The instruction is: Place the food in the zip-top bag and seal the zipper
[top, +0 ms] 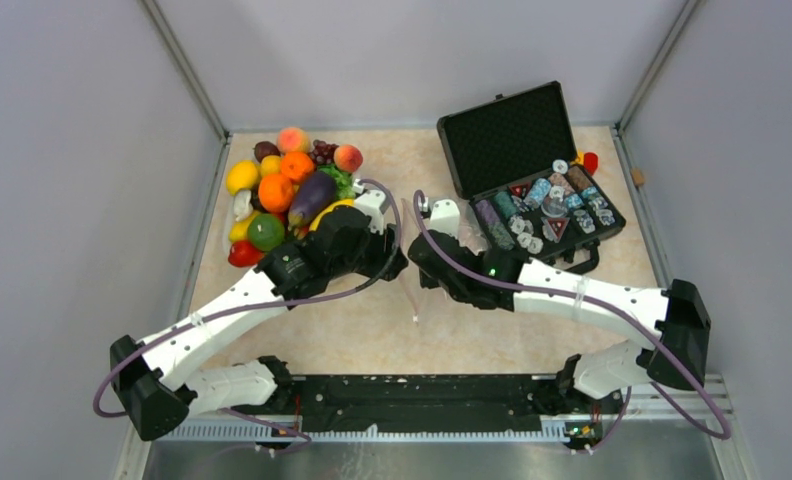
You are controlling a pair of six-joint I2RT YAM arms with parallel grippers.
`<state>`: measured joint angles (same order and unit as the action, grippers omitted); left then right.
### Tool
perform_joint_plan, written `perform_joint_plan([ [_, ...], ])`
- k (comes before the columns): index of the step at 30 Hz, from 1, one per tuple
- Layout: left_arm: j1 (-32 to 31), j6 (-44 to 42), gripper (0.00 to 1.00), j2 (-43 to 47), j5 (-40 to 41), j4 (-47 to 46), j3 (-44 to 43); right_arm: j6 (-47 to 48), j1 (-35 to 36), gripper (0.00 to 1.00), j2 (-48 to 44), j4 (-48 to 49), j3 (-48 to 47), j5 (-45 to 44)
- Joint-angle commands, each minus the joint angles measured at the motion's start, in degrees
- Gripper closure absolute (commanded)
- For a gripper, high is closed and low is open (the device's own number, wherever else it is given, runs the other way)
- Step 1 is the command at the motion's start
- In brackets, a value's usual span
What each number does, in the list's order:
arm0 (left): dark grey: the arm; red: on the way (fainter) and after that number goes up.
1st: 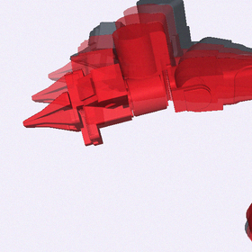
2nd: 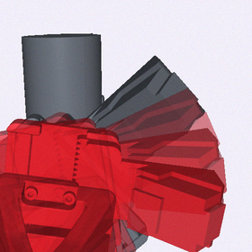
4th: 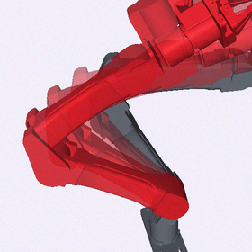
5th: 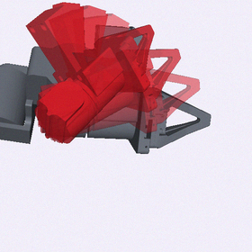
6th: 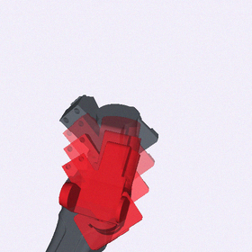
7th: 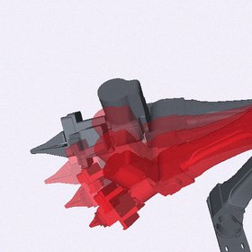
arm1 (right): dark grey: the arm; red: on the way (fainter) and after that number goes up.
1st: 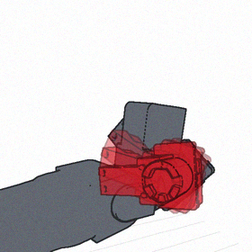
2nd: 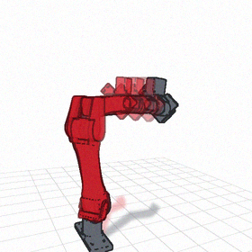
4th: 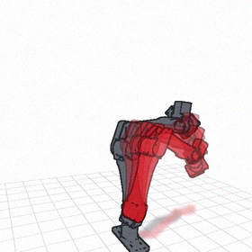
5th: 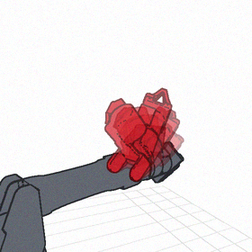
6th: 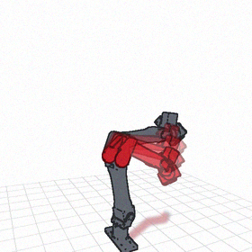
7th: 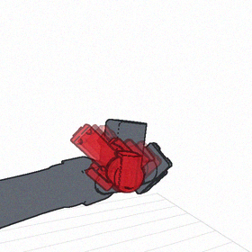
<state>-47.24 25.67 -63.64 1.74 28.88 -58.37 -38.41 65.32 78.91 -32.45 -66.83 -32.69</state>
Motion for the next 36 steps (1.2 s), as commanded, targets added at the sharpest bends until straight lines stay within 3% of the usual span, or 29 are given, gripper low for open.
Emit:
perform_joint_plan([
  [1, 0.20, 0.33, 0.48, -1.40, 1.15, -2.07, 0.96, -0.80, -0.72, 1.00, -2.82, 3.89, 0.43, 1.27],
  [7, 0.21, 1.00, 0.66, -5.27, -0.67, -4.63, 0.98, -1.25, -1.71, 1.00, -5.79, 8.78, 4.03, 3.78],
  [11, 0.22, 0.12, 1.00, -6.88, 1.13, -2.61, -0.41, -1.81, -2.16, 1.00, -6.81, 8.25, 5.17, 2.10],
  [17, 0.22, -2.40, 1.00, -5.02, 11.51, 9.98, -5.11, -3.92, -2.15, 1.00, -3.20, -4.66, 0.32, -8.09],
  [21, 0.20, -2.29, 1.00, -4.04, 15.79, 16.17, -7.74, -4.52, -2.20, 1.00, -1.47, -5.82, -0.55, -9.24],
  [26, 0.21, -1.53, 1.00, -3.68, 15.49, 19.00, -9.16, -5.72, -2.15, 1.00, -0.71, -6.72, -0.78, -11.11],
  [31, 0.29, -1.71, 1.00, -0.97, 13.81, 15.66, -6.45, -7.24, -2.19, 1.00, -0.63, -10.91, -1.63, -14.35],
  [34, 0.31, -3.22, 1.00, -0.01, 8.24, 12.14, -5.60, -6.91, -2.16, 1.00, -2.82, -10.90, -1.25, -14.40],
  [36, 0.27, -3.52, 1.00, 0.13, 3.82, 9.33, -5.26, -2.90, -2.21, 1.00, -5.68, -4.70, 0.62, -10.60],
])
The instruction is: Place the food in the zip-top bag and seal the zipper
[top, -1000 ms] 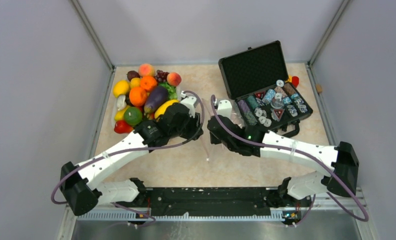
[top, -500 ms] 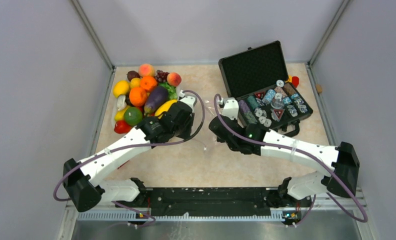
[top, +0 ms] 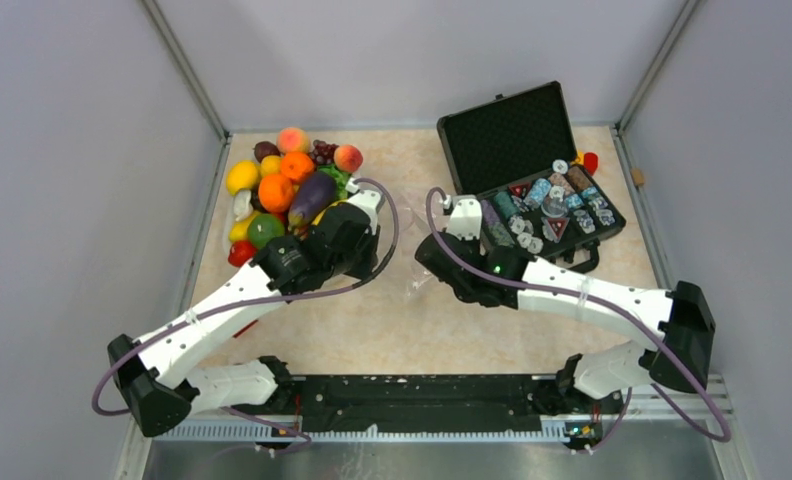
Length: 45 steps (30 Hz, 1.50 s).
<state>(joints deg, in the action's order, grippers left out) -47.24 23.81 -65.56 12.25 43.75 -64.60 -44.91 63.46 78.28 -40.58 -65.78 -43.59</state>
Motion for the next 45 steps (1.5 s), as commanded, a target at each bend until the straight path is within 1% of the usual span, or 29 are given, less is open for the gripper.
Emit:
perform_joint_plan([
  [1, 0.27, -1.66, 1.00, 1.94, -8.63, -6.96, 1.19, 4.75, -0.31, 1.00, -6.25, 5.82, 0.43, 3.35],
  [3, 0.30, -1.33, 1.00, 1.34, -9.89, -9.75, 2.03, 6.13, -0.34, 1.00, -8.65, 9.18, 1.37, 6.83],
  [5, 0.31, -0.48, 1.00, 0.35, -9.63, -11.44, 2.81, 5.34, -0.20, 1.00, -9.91, 9.17, 1.24, 8.02],
  [9, 0.26, 0.17, 1.00, -1.10, -9.91, -13.90, 3.41, 3.86, 0.67, 1.00, -11.38, 5.50, -0.64, 6.57],
  [11, 0.30, 0.30, 1.00, -1.11, -11.89, -17.62, 4.62, 3.42, 2.02, 1.00, -12.16, 3.13, -2.31, 4.53],
  [13, 0.30, 0.67, 1.00, -1.73, -15.40, -20.73, 5.38, 3.38, 2.66, 1.00, -13.08, 1.64, -3.63, 4.38],
  [17, 0.30, 0.87, 1.00, -4.55, -16.91, -22.44, 5.25, 3.20, 2.90, 1.00, -13.47, -2.35, -5.61, 4.36],
  [19, 0.30, 0.98, 1.00, -5.00, -15.79, -21.51, 5.14, 2.73, 2.92, 1.00, -12.56, -3.33, -5.76, 3.76],
  [22, 0.31, 1.33, 1.00, -4.08, -13.00, -20.43, 6.07, 2.69, 2.95, 1.00, -10.23, -2.33, -4.94, 3.64],
  [27, 0.45, 0.77, 1.00, -1.01, -3.54, -13.60, 5.20, 2.10, 2.45, 1.00, -4.58, 0.27, -4.27, 2.44],
  [29, 0.80, 0.71, 1.00, 0.40, -1.06, -12.58, 5.86, 2.06, 1.97, 1.00, -3.31, 1.76, -4.11, 3.24],
  [35, 1.27, 1.57, 1.00, 0.62, 1.14, -11.40, 7.25, 2.93, 0.62, 1.00, -3.07, 6.65, -2.29, 5.19],
  [38, 1.25, 1.91, 0.88, -0.05, -0.51, -11.89, 7.21, 3.32, 0.29, 1.00, -2.88, 7.77, -1.86, 6.23],
  [40, 1.21, 2.10, 0.73, -0.25, -1.94, -12.55, 6.93, 3.46, 0.22, 1.00, -2.81, 8.90, -1.34, 6.93],
  [42, 1.23, 2.11, 0.69, -0.16, -2.96, -12.86, 6.41, 3.49, 0.13, 1.00, -2.55, 9.77, -1.05, 7.66],
  [43, 1.23, 2.19, 0.62, 0.01, -3.18, -13.04, 6.27, 3.46, 0.17, 1.00, -2.45, 10.21, -0.84, 7.97],
  [45, 1.28, 2.12, 0.54, 0.49, -3.84, -13.22, 5.87, 3.46, 0.07, 1.00, -2.07, 10.89, -0.60, 8.40],
])
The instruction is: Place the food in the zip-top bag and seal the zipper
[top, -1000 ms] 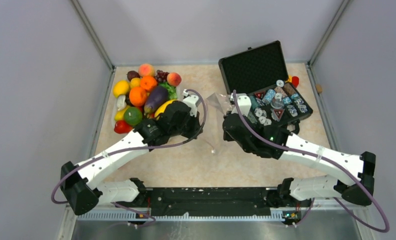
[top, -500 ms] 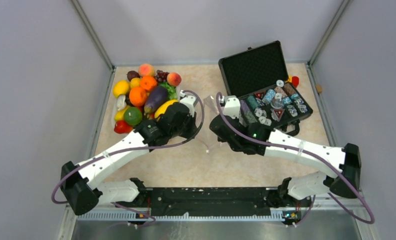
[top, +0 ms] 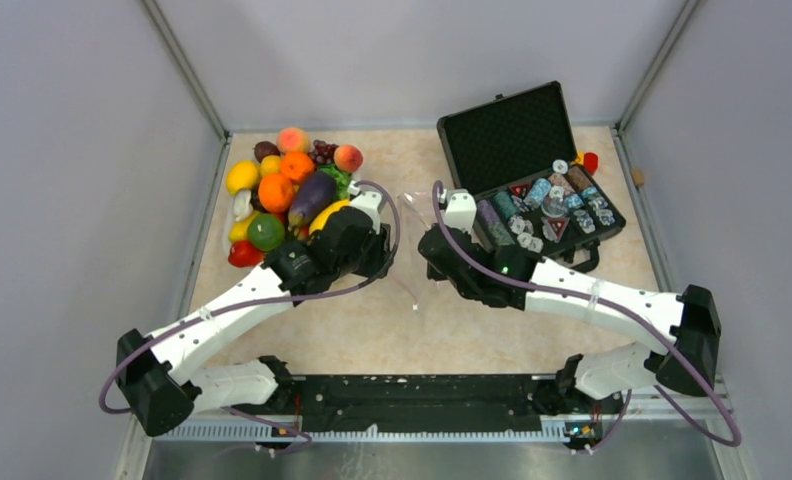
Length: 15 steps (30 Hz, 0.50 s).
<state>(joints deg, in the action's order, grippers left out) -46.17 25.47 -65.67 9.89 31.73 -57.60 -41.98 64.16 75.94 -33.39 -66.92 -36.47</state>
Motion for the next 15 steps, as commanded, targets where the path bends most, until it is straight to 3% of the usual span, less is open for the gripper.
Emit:
perform_joint_plan([
  [1, 0.21, 0.45, 0.51, 1.11, -2.03, -1.21, -1.37, 0.65, -0.69, 1.00, 0.45, 3.97, 0.46, 1.56],
  [12, 0.38, -0.92, 0.20, 10.46, -2.29, 2.16, -1.97, 1.50, -1.90, 1.00, 1.90, 6.93, 0.31, 4.48],
  [15, 0.55, -1.53, 0.16, 13.78, 0.60, 4.60, -2.12, 1.63, -1.94, 1.00, 1.98, 7.02, 0.07, 4.71],
])
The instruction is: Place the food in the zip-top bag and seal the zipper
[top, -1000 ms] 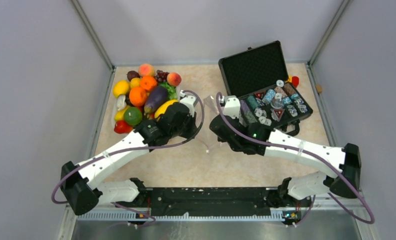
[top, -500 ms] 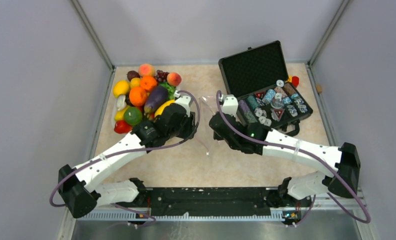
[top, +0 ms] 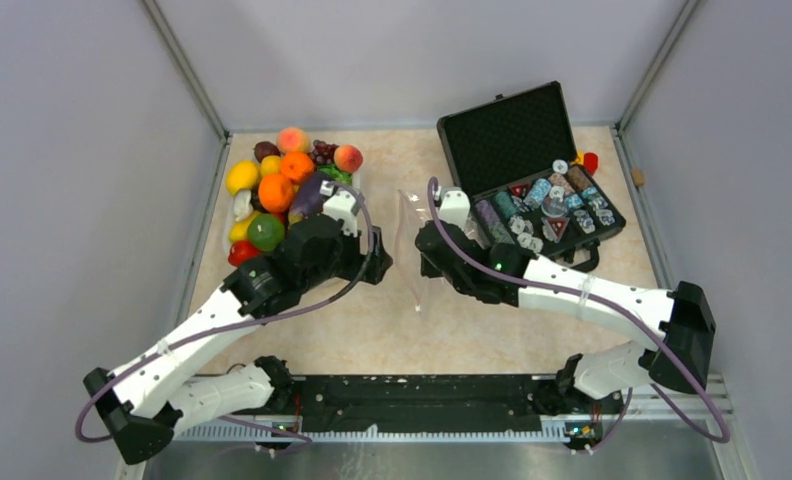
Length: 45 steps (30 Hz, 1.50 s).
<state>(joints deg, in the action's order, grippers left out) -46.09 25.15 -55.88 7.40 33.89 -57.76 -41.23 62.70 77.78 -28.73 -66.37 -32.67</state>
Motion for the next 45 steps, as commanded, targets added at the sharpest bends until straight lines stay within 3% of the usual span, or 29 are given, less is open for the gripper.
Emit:
perform_joint_plan([
  [1, 0.59, -1.38, 0.15, 4.80, 4.45, 3.17, -1.93, 0.89, -0.53, 1.00, 0.17, 2.49, -0.40, 0.93],
  [14, 2.83, -5.69, 0.20, 2.56, 16.62, 7.38, -2.55, 1.74, -0.56, 1.00, -0.92, 2.77, -0.02, 1.72],
  [20, 5.81, -8.18, 0.25, -1.09, 17.12, 5.81, -2.74, 1.97, -0.62, 1.00, -1.61, 3.22, 0.51, 1.80],
  [35, 8.97, -10.49, 0.56, -5.86, 14.27, 1.79, -0.78, 2.25, -0.56, 1.00, -1.74, 3.85, 0.84, 1.82],
  [42, 8.99, -11.06, 0.52, -7.41, 15.03, 2.86, -0.96, 2.29, -0.59, 1.00, -2.01, 3.73, 0.94, 1.64],
  [45, 8.97, -11.25, 0.56, -7.93, 14.98, 3.07, -1.21, 2.29, -0.60, 1.00, -2.16, 3.80, 0.95, 1.55],
])
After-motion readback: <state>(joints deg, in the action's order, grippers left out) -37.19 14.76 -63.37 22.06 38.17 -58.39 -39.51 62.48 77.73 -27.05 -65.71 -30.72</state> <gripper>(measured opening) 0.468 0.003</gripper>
